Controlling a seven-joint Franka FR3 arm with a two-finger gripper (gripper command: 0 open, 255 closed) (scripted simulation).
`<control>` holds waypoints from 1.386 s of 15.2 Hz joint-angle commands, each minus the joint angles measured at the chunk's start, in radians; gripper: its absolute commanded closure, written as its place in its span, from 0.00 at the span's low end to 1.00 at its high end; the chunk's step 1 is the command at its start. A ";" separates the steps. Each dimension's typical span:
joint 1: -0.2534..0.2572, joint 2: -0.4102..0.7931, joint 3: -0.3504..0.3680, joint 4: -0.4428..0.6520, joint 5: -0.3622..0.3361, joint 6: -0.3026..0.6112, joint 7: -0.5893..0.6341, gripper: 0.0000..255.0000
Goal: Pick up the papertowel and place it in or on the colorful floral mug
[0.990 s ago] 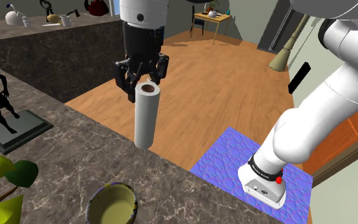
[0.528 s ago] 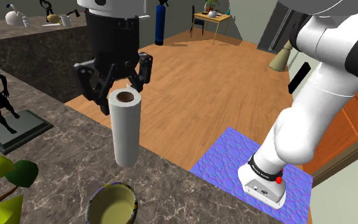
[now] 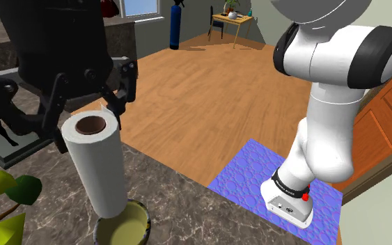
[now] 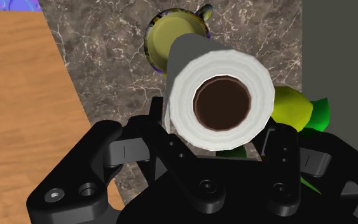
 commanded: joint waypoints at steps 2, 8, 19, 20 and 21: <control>-0.002 -0.001 0.001 -0.040 0.001 0.037 0.011 1.00; -0.059 -0.055 0.005 -0.197 0.042 0.148 -0.005 1.00; -0.112 -0.108 0.005 -0.412 0.080 0.320 -0.025 1.00; -0.115 -0.110 0.004 -0.428 0.081 0.334 -0.026 1.00; -0.118 -0.112 0.004 -0.444 0.083 0.348 -0.027 1.00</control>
